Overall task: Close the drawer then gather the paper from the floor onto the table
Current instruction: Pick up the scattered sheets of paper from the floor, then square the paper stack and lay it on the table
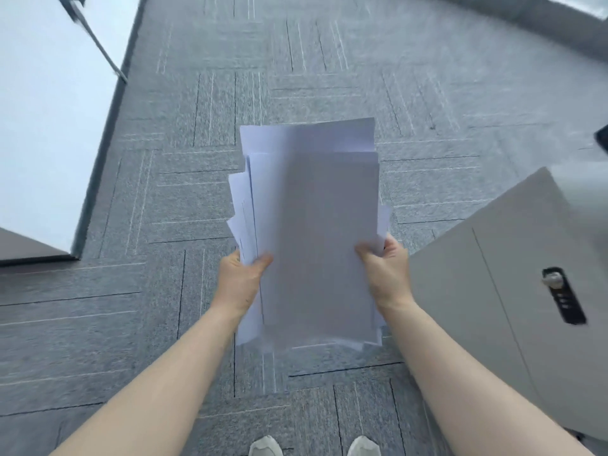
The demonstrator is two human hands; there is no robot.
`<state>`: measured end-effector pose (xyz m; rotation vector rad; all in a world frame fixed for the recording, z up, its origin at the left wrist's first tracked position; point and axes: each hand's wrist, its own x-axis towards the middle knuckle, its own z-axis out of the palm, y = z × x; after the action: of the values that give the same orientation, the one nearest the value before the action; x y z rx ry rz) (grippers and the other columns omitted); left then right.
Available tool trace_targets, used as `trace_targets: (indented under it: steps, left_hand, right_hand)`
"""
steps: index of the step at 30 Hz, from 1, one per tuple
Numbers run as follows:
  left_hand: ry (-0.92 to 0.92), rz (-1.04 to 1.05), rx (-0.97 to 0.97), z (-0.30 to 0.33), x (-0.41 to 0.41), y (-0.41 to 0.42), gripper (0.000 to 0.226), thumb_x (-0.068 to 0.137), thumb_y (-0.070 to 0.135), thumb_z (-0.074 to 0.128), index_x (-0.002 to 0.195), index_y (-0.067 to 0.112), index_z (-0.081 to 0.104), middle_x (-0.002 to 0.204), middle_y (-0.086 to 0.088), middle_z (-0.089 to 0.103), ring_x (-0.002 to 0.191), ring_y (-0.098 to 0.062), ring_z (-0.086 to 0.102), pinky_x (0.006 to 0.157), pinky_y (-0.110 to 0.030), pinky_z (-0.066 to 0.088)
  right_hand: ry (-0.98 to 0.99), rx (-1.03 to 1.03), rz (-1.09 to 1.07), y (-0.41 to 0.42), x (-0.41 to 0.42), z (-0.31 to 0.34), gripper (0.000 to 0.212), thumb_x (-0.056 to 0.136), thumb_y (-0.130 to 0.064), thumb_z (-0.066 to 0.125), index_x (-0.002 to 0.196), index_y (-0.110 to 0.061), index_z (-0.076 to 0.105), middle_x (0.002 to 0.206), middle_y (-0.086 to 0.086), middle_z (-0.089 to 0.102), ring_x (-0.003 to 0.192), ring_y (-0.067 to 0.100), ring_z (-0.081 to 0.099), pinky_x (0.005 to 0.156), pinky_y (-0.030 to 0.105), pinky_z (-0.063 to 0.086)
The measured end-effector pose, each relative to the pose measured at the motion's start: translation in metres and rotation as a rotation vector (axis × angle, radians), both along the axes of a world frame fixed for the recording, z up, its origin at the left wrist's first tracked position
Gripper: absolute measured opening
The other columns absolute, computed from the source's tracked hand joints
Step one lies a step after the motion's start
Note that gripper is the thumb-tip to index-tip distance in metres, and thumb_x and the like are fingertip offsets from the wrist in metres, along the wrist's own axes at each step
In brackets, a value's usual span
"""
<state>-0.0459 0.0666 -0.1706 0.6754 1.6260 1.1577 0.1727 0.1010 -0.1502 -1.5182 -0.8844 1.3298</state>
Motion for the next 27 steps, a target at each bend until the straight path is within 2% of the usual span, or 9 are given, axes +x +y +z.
trace_targets:
  steps: [2,4,6,8,11,13,16,23,27]
  left_hand:
    - [0.020,-0.015,0.017,0.054,0.010,0.011,0.010,0.081,0.012,0.071,0.089,0.018,0.072,0.076,0.015,0.074,0.072,-0.002,0.069,0.064,-0.016,0.052]
    - [0.062,-0.058,0.039,0.109,0.021,0.023,0.007,0.079,0.018,0.072,0.083,0.013,0.074,0.074,0.011,0.073,0.069,-0.007,0.066,0.066,-0.023,0.051]
    - [0.089,-0.106,0.059,0.161,0.035,0.037,0.016,0.079,0.021,0.071,0.076,0.005,0.071,0.062,0.011,0.067,0.057,-0.003,0.058,0.058,-0.020,0.045]
    - [0.080,-0.163,0.095,0.212,0.052,0.049,0.016,0.081,0.019,0.070,0.069,0.009,0.069,0.053,0.015,0.063,0.048,0.002,0.054,0.051,-0.015,0.042]
    - [0.050,-0.247,0.133,0.276,0.080,0.065,0.017,0.082,0.020,0.070,0.066,0.014,0.068,0.060,0.011,0.068,0.054,-0.004,0.061,0.053,-0.019,0.047]
    - [0.006,-0.278,0.165,0.313,0.100,0.073,0.014,0.081,0.018,0.071,0.072,0.008,0.071,0.069,0.002,0.072,0.063,-0.012,0.066,0.060,-0.025,0.053]
    - [-0.047,-0.327,0.205,0.359,0.134,0.080,0.011,0.079,0.016,0.073,0.072,0.007,0.072,0.073,-0.002,0.073,0.071,-0.021,0.067,0.072,-0.037,0.055]
    - [-0.119,-0.492,0.304,0.426,0.220,0.077,0.029,0.074,0.021,0.076,0.081,-0.007,0.070,0.077,-0.012,0.069,0.070,-0.023,0.062,0.069,-0.037,0.050]
    - [-0.077,-0.622,0.334,0.446,0.278,0.065,0.013,0.066,0.025,0.077,0.067,0.012,0.074,0.073,-0.006,0.069,0.070,-0.019,0.063,0.071,-0.038,0.051]
  right_hand:
    - [-0.025,0.058,-0.053,-0.002,0.007,0.056,0.021,0.087,0.003,0.063,0.081,-0.016,0.069,0.073,-0.009,0.069,0.069,0.008,0.060,0.064,0.025,0.050]
    - [-0.056,0.116,-0.106,-0.004,0.019,0.113,0.025,0.087,0.004,0.062,0.079,-0.019,0.066,0.067,-0.016,0.068,0.062,0.001,0.058,0.059,0.020,0.048]
    - [-0.084,0.155,-0.153,-0.007,0.032,0.167,0.026,0.088,0.003,0.062,0.081,-0.021,0.066,0.066,-0.017,0.069,0.062,0.002,0.059,0.060,0.021,0.049]
    - [-0.107,0.187,-0.216,-0.010,0.047,0.216,0.022,0.088,0.000,0.063,0.080,-0.021,0.067,0.069,-0.013,0.069,0.065,0.008,0.060,0.062,0.027,0.050]
    - [-0.158,0.237,-0.307,-0.013,0.071,0.278,0.012,0.085,-0.006,0.065,0.082,-0.017,0.068,0.075,-0.006,0.071,0.069,0.015,0.062,0.066,0.038,0.053]
    - [-0.179,0.269,-0.369,-0.015,0.088,0.316,0.012,0.086,-0.006,0.065,0.081,-0.018,0.068,0.070,-0.012,0.070,0.065,0.012,0.060,0.065,0.034,0.051]
    - [-0.219,0.325,-0.454,-0.023,0.114,0.363,0.022,0.087,-0.003,0.064,0.080,-0.023,0.068,0.066,-0.020,0.069,0.062,0.006,0.060,0.065,0.027,0.050]
    - [-0.246,0.470,-0.678,-0.063,0.177,0.436,0.027,0.088,0.003,0.059,0.078,-0.022,0.064,0.061,-0.022,0.064,0.056,-0.002,0.053,0.057,0.013,0.044]
    - [-0.282,0.511,-0.823,-0.094,0.220,0.454,0.026,0.086,0.002,0.060,0.074,-0.020,0.062,0.069,-0.012,0.060,0.065,0.006,0.048,0.058,0.019,0.040]
